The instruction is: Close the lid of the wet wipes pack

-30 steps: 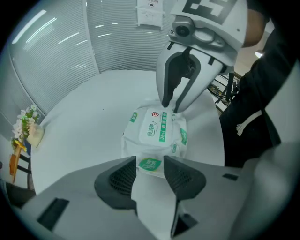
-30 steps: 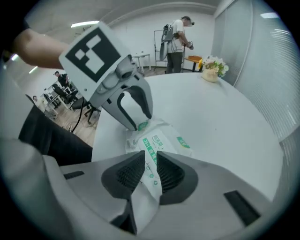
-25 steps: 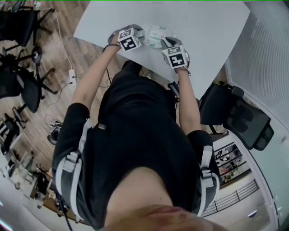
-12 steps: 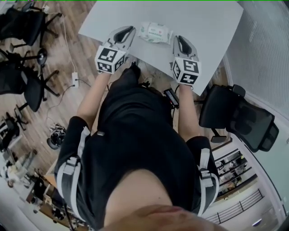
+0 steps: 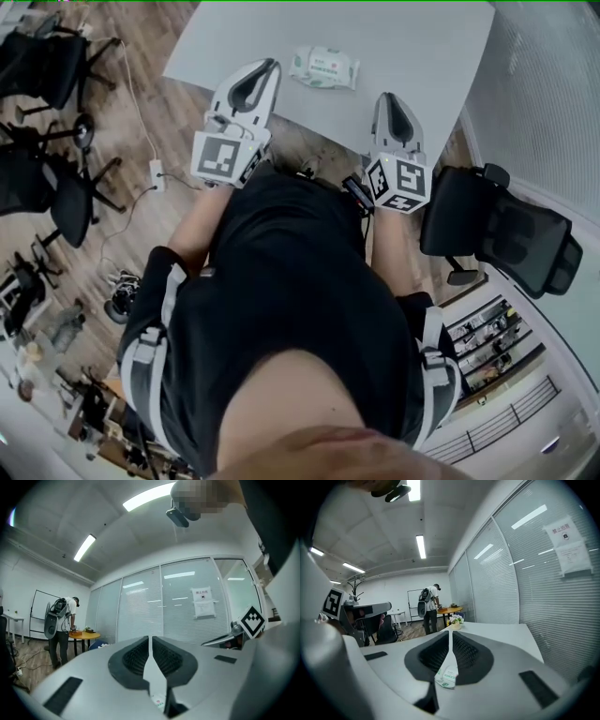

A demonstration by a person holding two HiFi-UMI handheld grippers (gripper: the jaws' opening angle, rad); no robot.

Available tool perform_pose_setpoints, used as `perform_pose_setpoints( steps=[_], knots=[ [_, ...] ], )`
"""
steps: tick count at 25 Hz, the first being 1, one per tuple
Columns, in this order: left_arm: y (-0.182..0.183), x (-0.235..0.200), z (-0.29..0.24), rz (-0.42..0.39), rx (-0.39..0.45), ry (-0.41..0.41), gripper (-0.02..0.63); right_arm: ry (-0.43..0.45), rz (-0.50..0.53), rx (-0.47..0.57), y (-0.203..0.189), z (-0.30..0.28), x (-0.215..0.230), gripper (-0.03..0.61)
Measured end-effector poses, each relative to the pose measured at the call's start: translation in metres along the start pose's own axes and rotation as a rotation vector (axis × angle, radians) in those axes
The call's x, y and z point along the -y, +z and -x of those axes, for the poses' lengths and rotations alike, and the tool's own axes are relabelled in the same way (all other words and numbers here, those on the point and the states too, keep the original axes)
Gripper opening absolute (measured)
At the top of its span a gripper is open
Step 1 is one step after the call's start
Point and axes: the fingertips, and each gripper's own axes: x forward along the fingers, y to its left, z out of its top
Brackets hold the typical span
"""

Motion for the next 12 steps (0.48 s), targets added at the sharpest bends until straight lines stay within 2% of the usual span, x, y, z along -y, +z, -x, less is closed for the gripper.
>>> perform_pose_setpoints(
  steps=[4, 12],
  knots=[
    [0.006, 0.004, 0.006, -0.003, 0.035, -0.062, 0.043, -0.019, -0.030, 0.024, 0.005, 0.010, -0.016, 0.032],
    [0.015, -0.001, 0.015, 0.017, 0.062, -0.089, 0.043, -0.031, -0.041, 0.076, 0.020, 0.014, -0.029, 0.023]
  ],
)
